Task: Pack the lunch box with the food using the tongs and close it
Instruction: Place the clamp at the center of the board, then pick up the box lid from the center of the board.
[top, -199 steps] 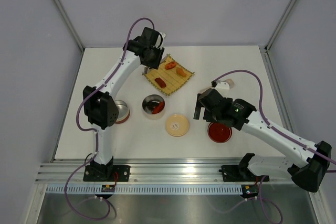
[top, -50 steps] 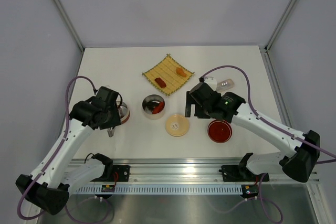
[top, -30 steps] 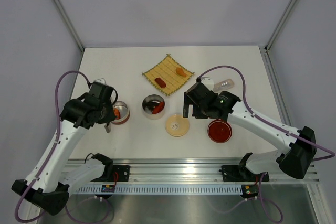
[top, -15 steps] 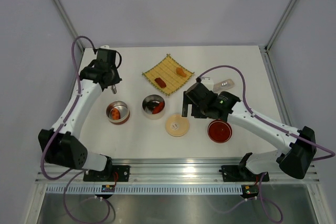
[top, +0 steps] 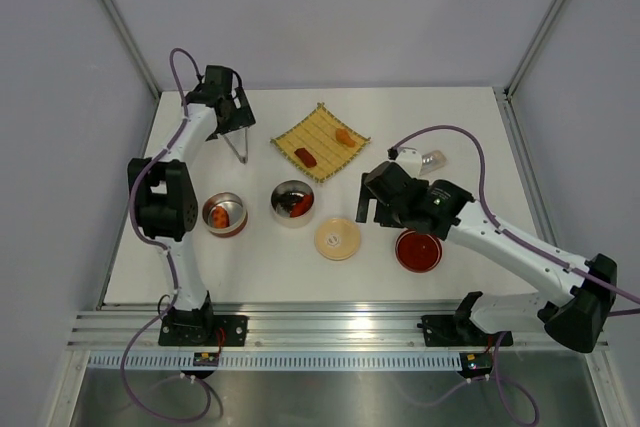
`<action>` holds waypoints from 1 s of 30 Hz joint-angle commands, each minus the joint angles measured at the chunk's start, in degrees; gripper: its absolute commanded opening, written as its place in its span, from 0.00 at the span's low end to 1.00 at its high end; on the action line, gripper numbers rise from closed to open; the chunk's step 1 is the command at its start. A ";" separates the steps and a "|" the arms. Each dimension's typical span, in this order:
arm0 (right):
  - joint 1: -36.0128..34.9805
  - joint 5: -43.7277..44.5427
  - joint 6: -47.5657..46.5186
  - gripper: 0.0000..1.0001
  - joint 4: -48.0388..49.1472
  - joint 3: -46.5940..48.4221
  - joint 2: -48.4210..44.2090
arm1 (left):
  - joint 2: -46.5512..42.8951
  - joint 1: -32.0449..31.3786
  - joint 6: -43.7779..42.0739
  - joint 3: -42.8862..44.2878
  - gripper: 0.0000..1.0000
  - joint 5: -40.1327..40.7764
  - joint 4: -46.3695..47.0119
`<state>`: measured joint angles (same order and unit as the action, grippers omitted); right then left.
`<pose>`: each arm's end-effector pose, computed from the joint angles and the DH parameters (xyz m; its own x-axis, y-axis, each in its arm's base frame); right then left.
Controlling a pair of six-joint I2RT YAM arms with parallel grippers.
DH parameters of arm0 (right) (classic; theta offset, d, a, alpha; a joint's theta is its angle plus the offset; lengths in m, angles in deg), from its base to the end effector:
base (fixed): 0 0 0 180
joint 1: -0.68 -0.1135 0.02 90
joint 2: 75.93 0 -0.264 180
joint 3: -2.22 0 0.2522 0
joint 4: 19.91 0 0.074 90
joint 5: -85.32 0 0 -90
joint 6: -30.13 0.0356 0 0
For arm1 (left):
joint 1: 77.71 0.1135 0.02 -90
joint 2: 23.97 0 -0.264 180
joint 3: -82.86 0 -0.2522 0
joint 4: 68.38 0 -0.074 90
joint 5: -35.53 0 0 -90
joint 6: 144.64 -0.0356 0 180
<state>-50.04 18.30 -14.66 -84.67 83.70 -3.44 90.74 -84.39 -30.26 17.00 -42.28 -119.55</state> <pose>0.1689 0.1845 0.3164 -0.7759 0.0834 -0.6254 -0.0326 0.9846 0.1718 0.4477 -0.0449 0.2654 -0.7037 -0.3238 -0.6325 -0.3366 0.9358 -0.1046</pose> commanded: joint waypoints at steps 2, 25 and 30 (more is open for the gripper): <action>-0.52 4.18 3.83 1.00 -3.75 -2.85 -4.81 | -7.21 0.61 -0.21 -0.44 0.99 -4.18 0.93; 0.62 -5.65 -1.61 0.94 13.19 -8.22 8.25 | -52.57 -30.15 12.00 -41.14 0.76 -1.56 -9.69; 3.87 -10.15 -2.67 0.79 19.35 -7.96 15.83 | -56.88 -30.06 12.62 -35.89 0.81 5.81 -18.47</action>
<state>-47.68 11.70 -15.49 -72.19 75.77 9.65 37.11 -114.46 -19.64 -24.20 -43.48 -133.65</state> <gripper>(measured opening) 0.814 0.793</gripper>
